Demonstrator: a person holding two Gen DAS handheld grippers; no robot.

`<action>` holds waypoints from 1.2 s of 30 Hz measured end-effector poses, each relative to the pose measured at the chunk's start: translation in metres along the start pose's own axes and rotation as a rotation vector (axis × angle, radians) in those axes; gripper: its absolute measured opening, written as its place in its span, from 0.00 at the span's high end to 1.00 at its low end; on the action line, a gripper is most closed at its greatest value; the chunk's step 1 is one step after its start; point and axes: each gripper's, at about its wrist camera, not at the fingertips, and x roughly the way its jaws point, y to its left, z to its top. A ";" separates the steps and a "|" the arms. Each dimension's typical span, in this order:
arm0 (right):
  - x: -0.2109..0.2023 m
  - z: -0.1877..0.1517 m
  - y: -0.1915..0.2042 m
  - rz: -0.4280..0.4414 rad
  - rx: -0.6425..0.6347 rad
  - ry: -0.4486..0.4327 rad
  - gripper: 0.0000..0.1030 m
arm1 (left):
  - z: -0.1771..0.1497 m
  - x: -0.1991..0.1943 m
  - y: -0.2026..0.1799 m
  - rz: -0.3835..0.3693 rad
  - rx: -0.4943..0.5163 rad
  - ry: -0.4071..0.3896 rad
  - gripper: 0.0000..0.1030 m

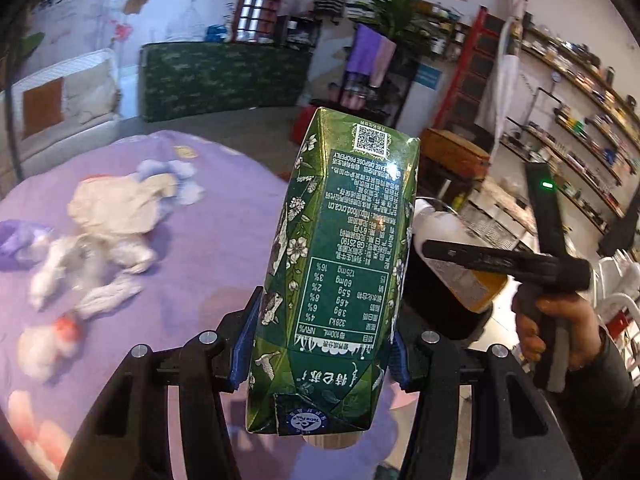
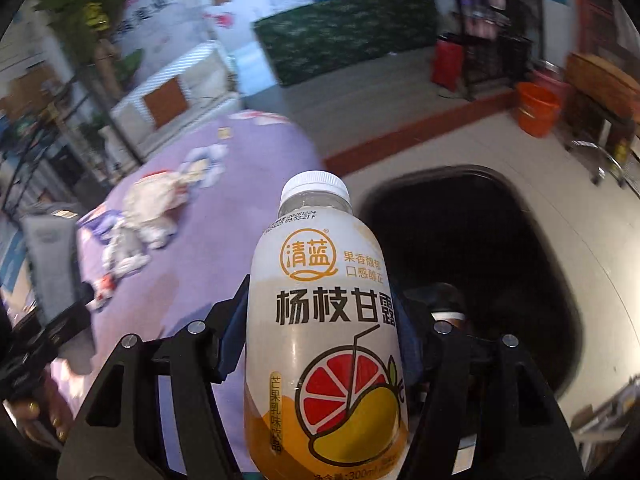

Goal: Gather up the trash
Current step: 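Carry the juice bottle to the bin with the right tool and release it, then carry the green carton over the bin with the left tool and release it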

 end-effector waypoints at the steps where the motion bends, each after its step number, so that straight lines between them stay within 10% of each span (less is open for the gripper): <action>1: 0.003 0.004 -0.010 -0.022 0.020 0.015 0.39 | 0.002 0.006 -0.010 -0.016 0.021 0.004 0.50; 23: 0.180 0.010 -0.100 -0.183 0.169 0.541 0.39 | -0.010 0.053 -0.061 -0.151 0.062 0.110 0.50; 36: 0.078 0.009 -0.091 -0.219 0.162 0.210 0.33 | -0.006 0.080 -0.067 -0.192 0.069 0.164 0.49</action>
